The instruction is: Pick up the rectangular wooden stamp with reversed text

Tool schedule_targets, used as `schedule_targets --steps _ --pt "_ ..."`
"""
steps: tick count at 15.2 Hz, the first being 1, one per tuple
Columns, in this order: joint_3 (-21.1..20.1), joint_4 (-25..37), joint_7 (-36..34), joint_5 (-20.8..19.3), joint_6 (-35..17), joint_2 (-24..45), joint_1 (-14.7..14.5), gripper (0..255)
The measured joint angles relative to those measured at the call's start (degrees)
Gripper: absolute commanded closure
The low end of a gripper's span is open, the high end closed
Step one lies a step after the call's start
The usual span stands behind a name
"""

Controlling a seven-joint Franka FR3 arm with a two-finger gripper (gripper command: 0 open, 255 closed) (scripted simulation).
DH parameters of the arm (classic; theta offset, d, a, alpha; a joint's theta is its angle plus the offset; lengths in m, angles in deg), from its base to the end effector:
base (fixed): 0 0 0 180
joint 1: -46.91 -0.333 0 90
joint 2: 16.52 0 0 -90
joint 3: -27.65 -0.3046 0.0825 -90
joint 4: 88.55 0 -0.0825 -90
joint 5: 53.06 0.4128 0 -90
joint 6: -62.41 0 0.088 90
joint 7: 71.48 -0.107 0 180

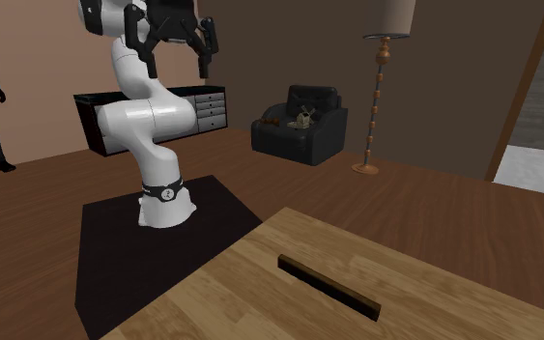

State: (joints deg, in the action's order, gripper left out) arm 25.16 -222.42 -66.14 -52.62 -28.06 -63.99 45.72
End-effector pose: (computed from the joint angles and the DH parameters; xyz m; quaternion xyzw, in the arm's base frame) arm 0.3327 0.0263 0.6072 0.9967 0.0722 0.0350 0.0129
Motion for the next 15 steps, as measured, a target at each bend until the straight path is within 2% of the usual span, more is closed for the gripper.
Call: schedule_targets --steps 3,15 --pt "-0.5 -1.3 -0.3 0.3 -2.0 0.8 -0.3 0" --pt "-4.6 -5.7 -1.5 1.8 -23.5 18.7 -2.2 0"
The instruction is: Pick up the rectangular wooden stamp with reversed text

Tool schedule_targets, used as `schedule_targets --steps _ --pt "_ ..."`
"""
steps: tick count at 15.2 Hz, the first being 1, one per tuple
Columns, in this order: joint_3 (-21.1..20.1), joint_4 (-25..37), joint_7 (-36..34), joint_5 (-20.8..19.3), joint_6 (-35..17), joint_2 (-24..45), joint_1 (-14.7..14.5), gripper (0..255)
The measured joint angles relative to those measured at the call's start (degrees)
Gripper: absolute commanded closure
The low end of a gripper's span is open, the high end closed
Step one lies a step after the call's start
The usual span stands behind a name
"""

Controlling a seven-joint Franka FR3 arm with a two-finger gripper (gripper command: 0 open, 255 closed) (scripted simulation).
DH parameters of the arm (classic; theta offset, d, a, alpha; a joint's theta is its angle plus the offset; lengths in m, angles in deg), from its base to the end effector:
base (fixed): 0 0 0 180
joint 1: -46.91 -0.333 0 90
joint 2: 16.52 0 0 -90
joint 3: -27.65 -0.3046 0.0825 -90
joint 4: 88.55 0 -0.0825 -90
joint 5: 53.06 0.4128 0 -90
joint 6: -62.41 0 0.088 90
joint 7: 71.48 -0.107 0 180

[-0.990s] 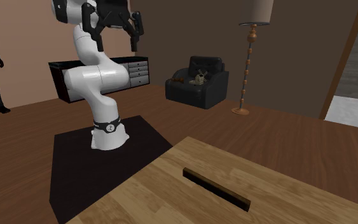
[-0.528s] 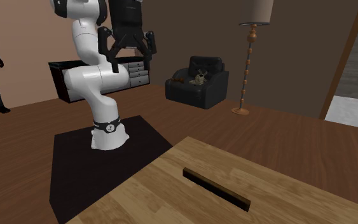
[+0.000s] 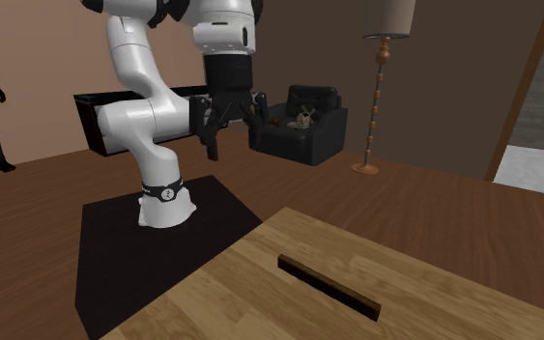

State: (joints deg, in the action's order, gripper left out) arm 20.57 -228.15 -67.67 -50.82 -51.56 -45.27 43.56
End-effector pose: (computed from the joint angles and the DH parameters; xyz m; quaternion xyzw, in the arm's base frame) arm 0.4273 0.0825 0.4661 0.9936 0.1097 0.0264 0.0103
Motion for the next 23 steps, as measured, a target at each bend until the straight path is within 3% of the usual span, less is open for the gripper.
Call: schedule_targets --steps 12,20,23 --pt "-4.0 6.7 -3.2 -3.1 -18.4 26.1 -1.0 0" --pt "-4.6 16.7 -6.5 -8.0 -24.6 43.3 -2.9 0" --pt "-4.3 17.4 -7.0 -8.9 -26.6 46.1 -3.2 0"
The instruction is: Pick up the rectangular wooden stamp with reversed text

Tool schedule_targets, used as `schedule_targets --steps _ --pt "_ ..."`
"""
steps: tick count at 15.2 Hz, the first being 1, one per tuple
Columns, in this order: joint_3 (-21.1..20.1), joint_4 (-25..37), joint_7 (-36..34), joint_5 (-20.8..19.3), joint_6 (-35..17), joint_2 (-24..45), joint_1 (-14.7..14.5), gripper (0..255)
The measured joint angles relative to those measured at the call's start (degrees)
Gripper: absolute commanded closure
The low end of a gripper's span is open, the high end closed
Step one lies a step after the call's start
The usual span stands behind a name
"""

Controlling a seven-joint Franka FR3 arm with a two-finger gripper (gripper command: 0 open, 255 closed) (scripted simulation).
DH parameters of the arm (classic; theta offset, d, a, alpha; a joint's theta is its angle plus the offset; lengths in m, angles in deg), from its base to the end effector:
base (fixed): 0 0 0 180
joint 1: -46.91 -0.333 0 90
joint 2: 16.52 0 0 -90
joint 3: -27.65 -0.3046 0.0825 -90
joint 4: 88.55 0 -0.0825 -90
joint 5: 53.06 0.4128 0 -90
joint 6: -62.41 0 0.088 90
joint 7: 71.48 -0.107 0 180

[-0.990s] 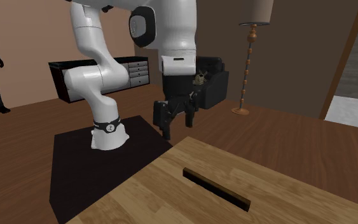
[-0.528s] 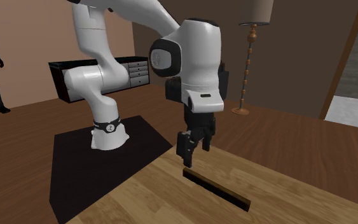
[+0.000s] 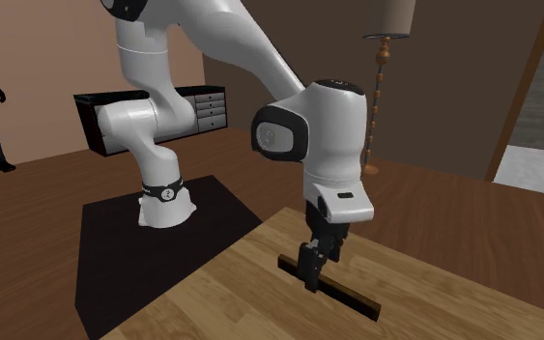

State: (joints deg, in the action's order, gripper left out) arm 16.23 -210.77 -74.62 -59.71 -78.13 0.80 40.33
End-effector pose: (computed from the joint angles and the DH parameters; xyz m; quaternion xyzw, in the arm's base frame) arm 0.5615 0.1829 0.2367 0.9856 0.1685 0.0140 0.0055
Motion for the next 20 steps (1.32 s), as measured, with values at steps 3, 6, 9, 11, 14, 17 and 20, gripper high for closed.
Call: schedule_targets --steps 3,6,9,11,14,17,20 --pt "0.3 -0.5 -0.5 -0.7 -2.1 1.6 -0.2 0" --pt "0.6 -0.4 -0.8 -1.2 -3.4 3.1 -0.4 255" --pt "0.1 -0.3 -1.0 -1.1 -3.6 3.1 -0.8 255" --pt "0.3 -0.4 -1.0 -1.1 -3.5 2.9 -0.7 255" --pt "0.4 -0.5 -1.0 -1.1 -3.4 2.8 -0.6 255" --pt "0.5 -0.4 -0.8 -1.1 -3.3 2.8 -0.4 255" --pt "0.2 -0.4 -0.5 -0.6 -1.9 1.5 -0.3 255"
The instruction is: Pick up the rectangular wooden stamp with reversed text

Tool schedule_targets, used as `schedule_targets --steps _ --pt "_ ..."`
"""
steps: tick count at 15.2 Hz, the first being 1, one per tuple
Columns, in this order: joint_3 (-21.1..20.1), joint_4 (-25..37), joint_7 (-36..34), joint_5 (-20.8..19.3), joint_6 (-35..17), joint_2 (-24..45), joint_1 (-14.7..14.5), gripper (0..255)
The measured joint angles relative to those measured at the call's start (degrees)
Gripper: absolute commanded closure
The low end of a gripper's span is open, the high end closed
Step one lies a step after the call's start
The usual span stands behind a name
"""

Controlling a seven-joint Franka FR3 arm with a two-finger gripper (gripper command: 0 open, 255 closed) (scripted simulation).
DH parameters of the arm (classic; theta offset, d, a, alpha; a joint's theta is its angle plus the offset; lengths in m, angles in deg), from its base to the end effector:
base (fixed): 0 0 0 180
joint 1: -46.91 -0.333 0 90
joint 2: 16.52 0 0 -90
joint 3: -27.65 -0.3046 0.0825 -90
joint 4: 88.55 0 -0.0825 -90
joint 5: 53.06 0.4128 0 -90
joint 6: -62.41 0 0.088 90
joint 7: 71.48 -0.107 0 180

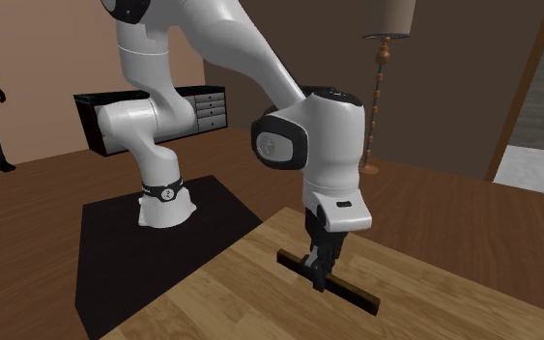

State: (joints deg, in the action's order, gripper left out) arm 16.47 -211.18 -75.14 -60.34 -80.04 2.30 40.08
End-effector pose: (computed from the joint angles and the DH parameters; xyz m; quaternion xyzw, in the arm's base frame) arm 0.5593 0.1835 0.2215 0.9855 0.1688 0.0144 0.0055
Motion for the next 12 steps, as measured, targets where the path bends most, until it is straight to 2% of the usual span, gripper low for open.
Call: schedule_targets --steps 12 --pt "-1.0 1.6 1.8 2.4 7.8 -6.3 0.7 255"
